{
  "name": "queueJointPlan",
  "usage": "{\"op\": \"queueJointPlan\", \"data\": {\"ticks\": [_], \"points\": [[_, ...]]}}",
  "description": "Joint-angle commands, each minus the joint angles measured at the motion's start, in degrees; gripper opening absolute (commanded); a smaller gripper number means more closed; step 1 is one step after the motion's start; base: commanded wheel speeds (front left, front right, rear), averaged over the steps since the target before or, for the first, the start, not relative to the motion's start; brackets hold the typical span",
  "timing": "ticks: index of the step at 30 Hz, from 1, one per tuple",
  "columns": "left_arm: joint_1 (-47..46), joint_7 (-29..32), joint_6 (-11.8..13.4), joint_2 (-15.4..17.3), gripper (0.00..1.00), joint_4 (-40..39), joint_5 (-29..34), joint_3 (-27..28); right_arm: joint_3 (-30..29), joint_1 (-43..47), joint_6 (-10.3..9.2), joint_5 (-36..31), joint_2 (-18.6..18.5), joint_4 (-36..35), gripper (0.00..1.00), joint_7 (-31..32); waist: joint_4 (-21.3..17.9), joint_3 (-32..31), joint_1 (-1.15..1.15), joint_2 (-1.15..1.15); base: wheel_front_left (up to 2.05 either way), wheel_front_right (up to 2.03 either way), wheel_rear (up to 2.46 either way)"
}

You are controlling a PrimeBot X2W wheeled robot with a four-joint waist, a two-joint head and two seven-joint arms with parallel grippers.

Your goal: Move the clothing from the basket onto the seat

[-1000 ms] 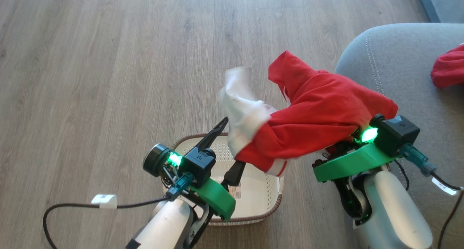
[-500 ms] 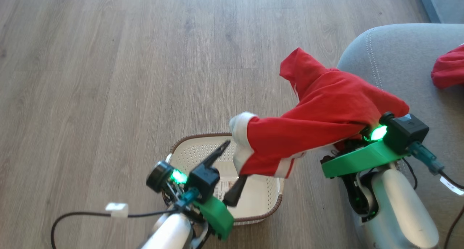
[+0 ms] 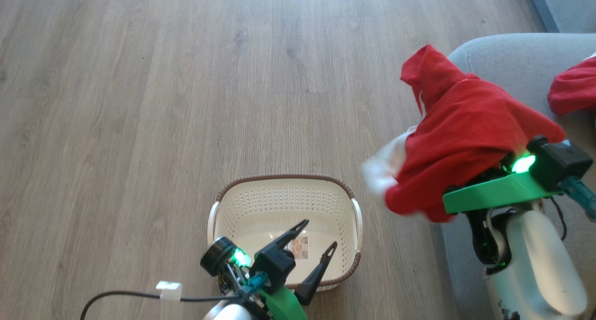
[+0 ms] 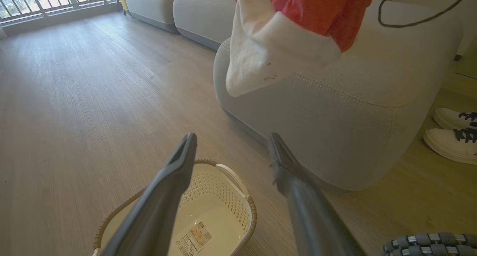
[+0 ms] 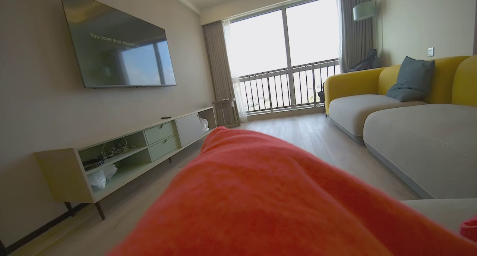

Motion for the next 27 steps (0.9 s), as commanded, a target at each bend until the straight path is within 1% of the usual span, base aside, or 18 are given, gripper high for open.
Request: {"op": "queueJointPlan", "data": {"ticks": [1,5,10,18,27], "points": [[-1.1,-0.3,-0.2,0.0,1.00,-1.9,0.4,1.2,0.6,-3.1,-0.01,-0.3,-0.1,-2.5,0.00,-0.1,0.1,-0.2,0.00,0.00,0.00,0.00,0.00],[0.0,-0.3,-0.5,0.0,1.00,-2.8,0.5,1.0,0.2,-2.7,-0.01,-0.6,-0.3,-3.0,0.00,-0.1,0.1,-0.6,0.00,0.00,0.00,0.00,0.00],[1.6,-0.3,-0.8,0.0,1.00,-5.9,0.4,0.9,0.3,-1.2,-0.01,-1.0,-0.4,-3.5,0.00,-0.1,0.1,-1.2,0.00,0.00,0.00,0.00,0.00],[3.3,-0.3,-0.9,0.0,1.00,-6.3,-0.5,2.8,0.0,-0.2,-0.01,-0.7,-0.3,-3.4,0.00,-0.1,-0.4,-1.9,0.00,0.00,0.00,0.00,0.00],[3.2,-0.3,-1.0,0.0,1.00,-7.0,-0.4,3.7,-0.3,-0.3,-0.01,-0.7,-0.4,-3.5,0.00,-0.1,-1.3,-1.6,0.00,0.00,0.00,0.00,0.00]]}}
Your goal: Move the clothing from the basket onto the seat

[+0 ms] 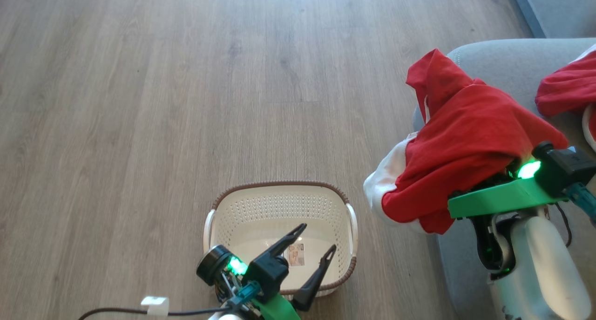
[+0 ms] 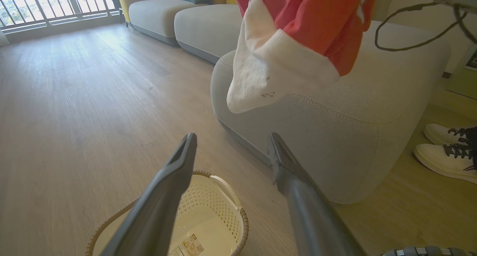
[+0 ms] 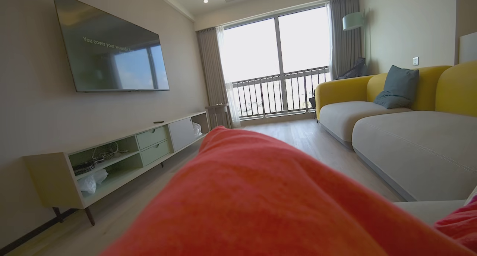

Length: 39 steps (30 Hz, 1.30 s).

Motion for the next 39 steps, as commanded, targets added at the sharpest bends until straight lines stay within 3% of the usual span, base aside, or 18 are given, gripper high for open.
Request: {"op": "queueJointPlan", "data": {"ticks": [1,10,22,31,39], "points": [[-1.2,-0.3,-0.4,-0.1,1.00,-2.1,-0.1,1.9,1.1,-1.9,-0.01,-0.1,-0.3,-2.3,0.00,-0.1,-0.3,0.2,0.00,0.00,0.00,0.00,0.00],[-2.2,-0.3,-0.1,-0.1,1.00,-2.9,0.4,2.5,0.6,-3.2,-0.01,-0.6,-0.3,-3.2,0.00,-0.1,-5.8,2.8,0.00,0.00,0.00,0.00,0.00],[-6.2,-0.3,-0.3,0.1,1.00,-2.9,2.5,2.2,-2.7,-4.7,-0.01,-0.3,0.2,-4.9,0.00,-0.1,-16.3,9.0,0.00,0.00,0.00,0.00,0.00],[-6.3,-0.3,-0.5,0.7,1.00,-2.5,2.8,0.8,-5.5,-3.8,-0.01,-0.4,0.8,-5.2,0.00,-0.1,-24.3,9.4,0.00,0.00,0.00,0.00,0.00],[-5.2,-0.3,-0.4,0.6,1.00,-3.6,2.9,0.5,-7.5,-1.8,-0.01,-1.1,1.0,-5.5,0.00,-0.1,-28.5,7.5,0.00,0.00,0.00,0.00,0.00]]}}
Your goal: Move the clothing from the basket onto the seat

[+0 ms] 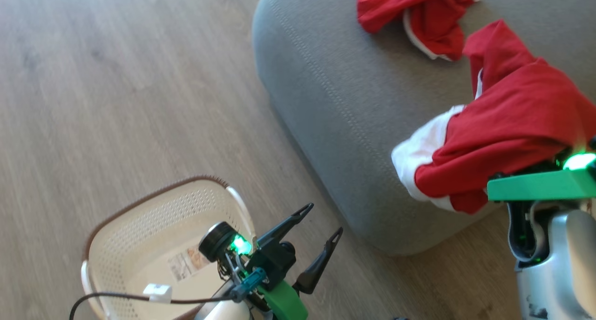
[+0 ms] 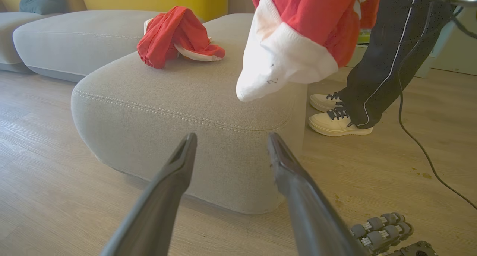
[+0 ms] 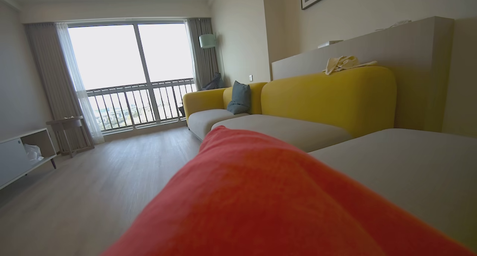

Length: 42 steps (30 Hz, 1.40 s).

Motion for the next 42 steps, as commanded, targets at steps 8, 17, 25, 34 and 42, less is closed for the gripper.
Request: {"op": "queueJointPlan", "data": {"ticks": [8,17,25,34,42], "points": [[0.8,-0.3,0.6,-0.6,1.00,-3.6,0.6,1.1,-0.5,0.9,-0.01,-0.9,0.4,-2.4,0.00,-0.1,-3.5,-3.2,0.00,0.00,0.00,0.00,0.00],[0.8,-0.3,0.5,-0.8,1.00,-3.8,0.5,0.5,-1.8,1.4,-0.01,-1.0,0.4,-2.6,0.00,-0.1,-3.4,-2.6,0.00,0.00,0.00,0.00,0.00],[-0.1,-0.3,0.5,-0.8,1.00,-3.7,1.0,0.4,-8.6,-1.6,-0.01,-3.5,-0.9,-1.0,0.00,-0.1,-1.5,-0.3,0.00,0.00,0.00,0.00,0.00],[-4.4,-0.3,0.3,1.5,1.00,-3.3,2.8,0.6,-12.0,-16.7,-0.01,-1.7,-7.9,5.0,0.00,-0.1,0.0,9.2,0.00,0.00,0.00,0.00,0.00],[-8.7,-0.3,0.1,4.3,1.00,-2.7,3.4,-1.0,-14.3,-31.4,-0.01,0.5,-13.2,10.5,0.00,-0.1,1.4,18.0,0.00,0.00,0.00,0.00,0.00]]}}
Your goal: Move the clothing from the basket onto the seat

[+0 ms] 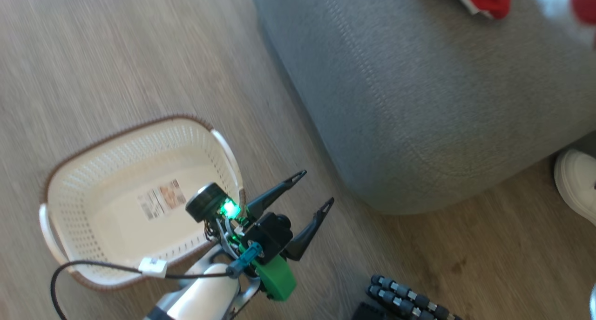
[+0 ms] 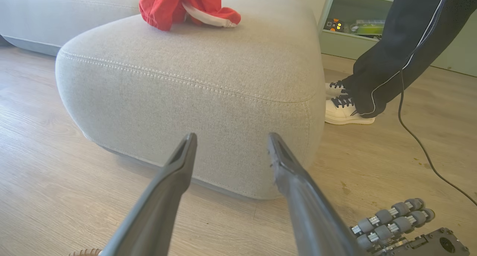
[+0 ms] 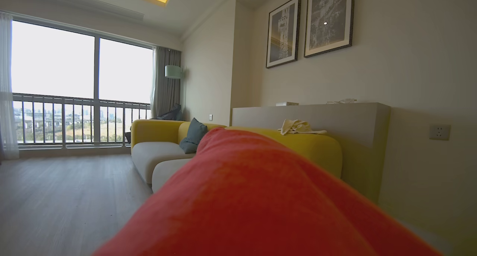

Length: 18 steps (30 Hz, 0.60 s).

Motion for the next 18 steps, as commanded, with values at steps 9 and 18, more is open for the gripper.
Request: {"op": "queueJointPlan", "data": {"ticks": [9,18], "points": [[-5.1,-0.3,0.2,1.6,1.00,-1.4,0.5,1.7,0.9,-17.2,-0.01,6.0,-3.6,11.9,0.00,-0.1,4.0,9.2,-0.01,0.00,0.00,0.00,0.00],[-7.0,-0.3,1.3,1.3,1.00,-1.5,0.7,0.2,-3.8,-28.2,-0.01,-5.0,-8.5,27.2,0.00,-0.1,10.0,12.6,-0.01,0.00,0.00,0.00,0.00]]}}
